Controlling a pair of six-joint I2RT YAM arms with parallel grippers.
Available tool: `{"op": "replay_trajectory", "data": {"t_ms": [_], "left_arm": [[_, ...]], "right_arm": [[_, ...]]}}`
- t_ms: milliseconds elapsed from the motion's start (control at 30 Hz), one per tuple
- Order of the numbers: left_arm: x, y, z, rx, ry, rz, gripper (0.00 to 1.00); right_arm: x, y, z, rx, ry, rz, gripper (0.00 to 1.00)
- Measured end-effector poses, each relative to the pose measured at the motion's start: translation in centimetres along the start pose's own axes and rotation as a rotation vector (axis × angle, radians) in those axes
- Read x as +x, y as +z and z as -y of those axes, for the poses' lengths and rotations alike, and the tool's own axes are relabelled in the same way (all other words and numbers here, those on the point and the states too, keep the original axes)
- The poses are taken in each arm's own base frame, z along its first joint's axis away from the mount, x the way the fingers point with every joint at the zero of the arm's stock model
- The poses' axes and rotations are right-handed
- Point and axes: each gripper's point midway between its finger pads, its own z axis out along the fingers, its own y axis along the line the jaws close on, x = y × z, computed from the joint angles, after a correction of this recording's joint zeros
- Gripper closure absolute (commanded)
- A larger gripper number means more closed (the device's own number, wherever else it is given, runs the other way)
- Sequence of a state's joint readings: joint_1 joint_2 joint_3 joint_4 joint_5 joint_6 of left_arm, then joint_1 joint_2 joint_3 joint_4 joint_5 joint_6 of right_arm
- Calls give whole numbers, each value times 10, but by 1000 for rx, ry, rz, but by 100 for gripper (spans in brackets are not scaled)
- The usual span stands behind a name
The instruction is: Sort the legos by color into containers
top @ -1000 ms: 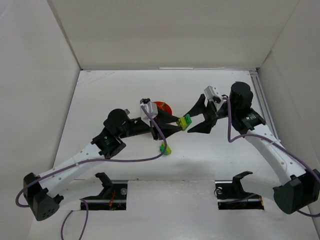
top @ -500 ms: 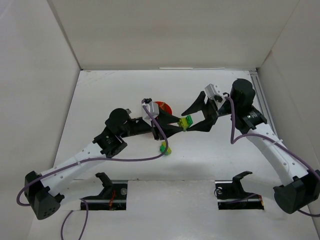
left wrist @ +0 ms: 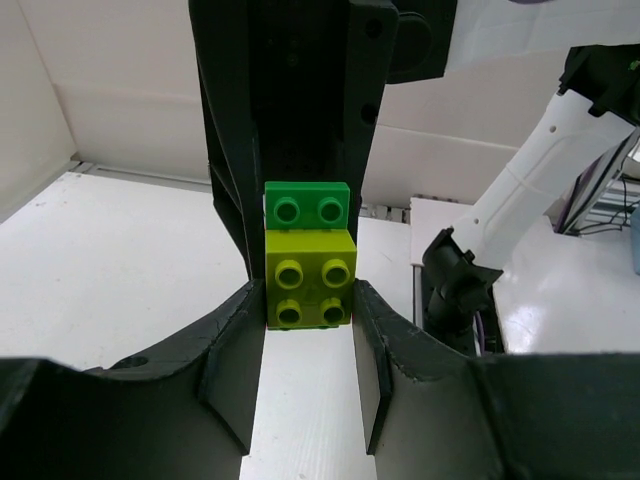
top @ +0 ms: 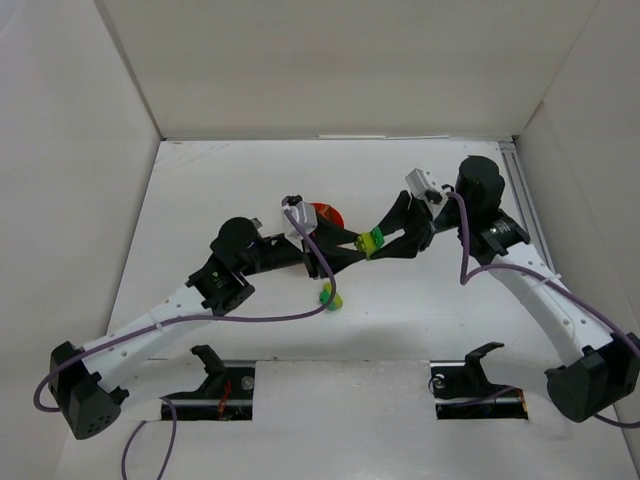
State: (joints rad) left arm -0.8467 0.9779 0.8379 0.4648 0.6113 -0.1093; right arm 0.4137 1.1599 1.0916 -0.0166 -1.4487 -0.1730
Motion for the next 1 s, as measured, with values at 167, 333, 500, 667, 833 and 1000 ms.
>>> {"op": "replay_trajectory", "data": {"t_ms": [167, 333, 500, 667, 833, 1000], "left_arm": [[0, -5, -6, -48, 6, 19, 100], [-13, -20, -15, -127, 21, 64, 100], [-22, -32, -38, -276, -18, 99, 100], [-13, -30, -96, -586, -192, 28, 100], [10, -26, -147, -843, -313, -80, 100], [45, -48, -170, -977, -406, -176, 100]], "right_arm": [[4, -9, 14, 72, 36, -8, 100], [31, -60, 58, 310, 165, -23, 100], [64, -84, 78, 427, 314, -30, 100], [77, -93, 92, 540, 367, -59, 100], [95, -116, 111, 729, 413, -165, 100], [111, -137, 123, 883, 430, -260, 100]]}}
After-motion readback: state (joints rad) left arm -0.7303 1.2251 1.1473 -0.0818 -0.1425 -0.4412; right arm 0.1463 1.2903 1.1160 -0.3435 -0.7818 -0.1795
